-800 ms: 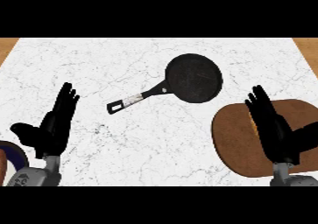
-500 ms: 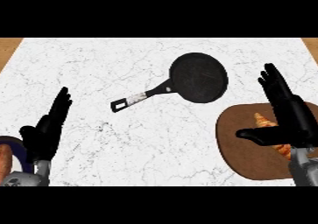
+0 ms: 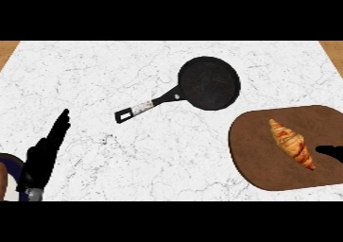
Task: Pick the croissant from the cutting board and place it in the pan
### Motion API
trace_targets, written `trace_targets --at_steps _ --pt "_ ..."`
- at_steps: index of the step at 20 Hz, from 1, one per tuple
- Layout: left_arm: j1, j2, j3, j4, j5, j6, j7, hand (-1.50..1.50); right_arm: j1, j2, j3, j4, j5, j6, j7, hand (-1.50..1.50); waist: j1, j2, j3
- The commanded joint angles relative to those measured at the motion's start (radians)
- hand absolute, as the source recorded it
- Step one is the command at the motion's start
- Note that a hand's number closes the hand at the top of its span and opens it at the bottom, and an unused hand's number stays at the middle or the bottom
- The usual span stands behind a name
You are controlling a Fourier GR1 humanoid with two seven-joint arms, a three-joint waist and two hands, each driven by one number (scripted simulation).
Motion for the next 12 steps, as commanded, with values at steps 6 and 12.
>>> trace_targets --at_steps 6,12 --pt "0.024 -0.029 -0.020 -0.011 -0.052 0.024 -0.009 0.00 0.059 -0.264 0.048 -0.136 0.146 0.230 0.156 -1.50 0.019 0.006 0.000" --pt "0.019 0.004 0.010 -0.067 -0.044 -0.019 0.062 0.00 -0.050 -0.304 0.085 -0.189 0.048 0.462 0.277 -1.50 0.026 0.006 0.001"
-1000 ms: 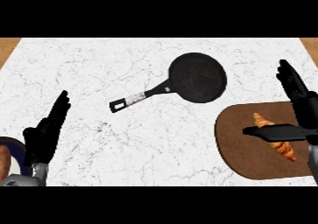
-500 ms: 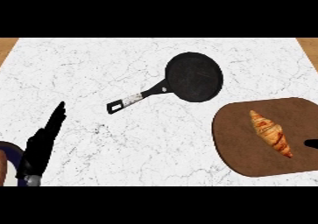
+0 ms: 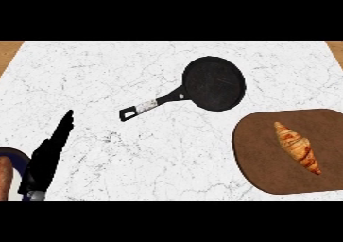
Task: Pick the croissant from the cutting board and place it in the pan
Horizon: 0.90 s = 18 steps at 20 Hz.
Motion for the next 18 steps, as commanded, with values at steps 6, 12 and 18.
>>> trace_targets --at_steps 6,12,18 --pt "-0.035 0.000 0.032 -0.013 -0.006 -0.051 0.033 0.00 -0.256 0.089 0.223 -0.056 0.040 0.210 0.357 -1.50 0.016 0.005 0.001" --pt "0.016 -0.012 0.030 -0.084 -0.028 -0.043 0.070 0.00 -0.390 0.229 0.323 0.060 0.062 0.318 0.522 -1.50 0.020 0.003 0.001" --pt "-0.005 -0.045 0.055 0.029 -0.044 -0.062 -0.017 0.00 -0.444 0.277 0.397 0.079 0.082 0.445 0.643 -1.50 0.005 0.001 0.000"
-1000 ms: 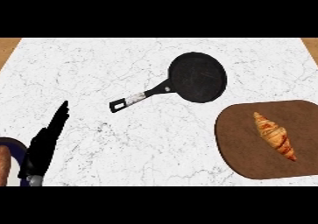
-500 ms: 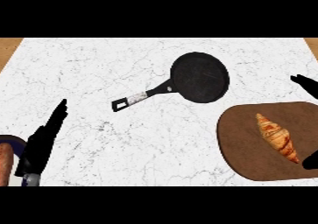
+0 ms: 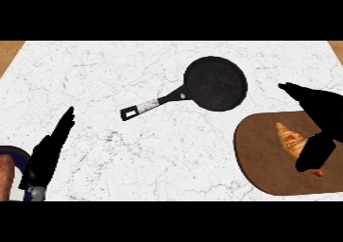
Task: Pick the croissant from the cutting board and place it in the pan
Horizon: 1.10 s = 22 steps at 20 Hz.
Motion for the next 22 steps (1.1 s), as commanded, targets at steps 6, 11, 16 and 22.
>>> trace_targets --at_steps 6,11,16,22 --pt "0.064 -0.037 -0.022 -0.045 -0.047 0.022 -0.004 0.00 -0.015 0.067 0.114 0.082 0.062 0.111 0.178 -1.50 -0.006 -0.003 0.000" --pt "0.027 -0.039 0.008 -0.022 -0.052 -0.002 0.008 0.00 -0.026 0.144 0.127 0.101 0.078 0.134 0.206 -1.50 -0.013 -0.002 0.001" --pt "0.067 -0.036 0.022 -0.067 -0.039 -0.021 0.016 0.00 0.021 0.092 0.132 0.161 0.157 0.128 0.124 -1.50 -0.012 -0.003 0.001" --pt "0.025 -0.039 0.055 -0.035 -0.033 -0.048 0.021 0.00 0.017 0.162 0.132 0.112 0.159 0.174 0.263 -1.50 -0.018 -0.005 0.001"
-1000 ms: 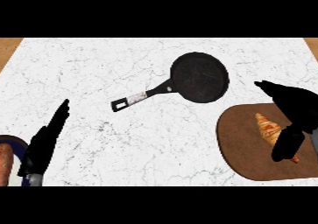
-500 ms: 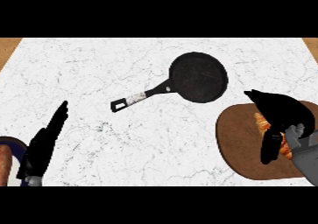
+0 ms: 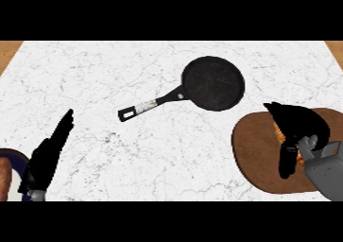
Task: Pick the croissant from the cutting board and place it in the pan
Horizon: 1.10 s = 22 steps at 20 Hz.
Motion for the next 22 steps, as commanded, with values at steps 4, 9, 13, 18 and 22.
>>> trace_targets --at_steps 4,9,13,18,22 --pt "0.023 -0.006 0.020 0.004 -0.017 -0.018 -0.025 0.00 0.057 0.007 -0.004 -0.015 0.055 0.080 0.124 -1.50 -0.003 0.000 0.000" --pt "0.001 -0.019 0.030 -0.023 -0.035 -0.022 0.025 0.00 0.109 0.028 -0.018 -0.007 0.114 0.072 0.088 -1.50 -0.005 0.000 0.000" --pt "0.011 -0.003 0.060 -0.065 -0.016 -0.057 0.055 0.00 0.087 0.074 -0.033 0.098 0.170 0.067 0.038 -1.50 0.001 0.001 0.001" --pt "0.035 -0.063 0.035 -0.037 -0.078 -0.040 0.013 0.00 0.108 0.078 -0.065 0.164 0.278 0.036 -0.081 -1.50 0.002 0.001 0.001" --pt "-0.005 -0.094 0.062 0.023 -0.088 -0.060 -0.003 0.00 0.120 0.099 -0.114 0.177 0.326 0.063 -0.126 -1.50 -0.001 0.001 0.001"
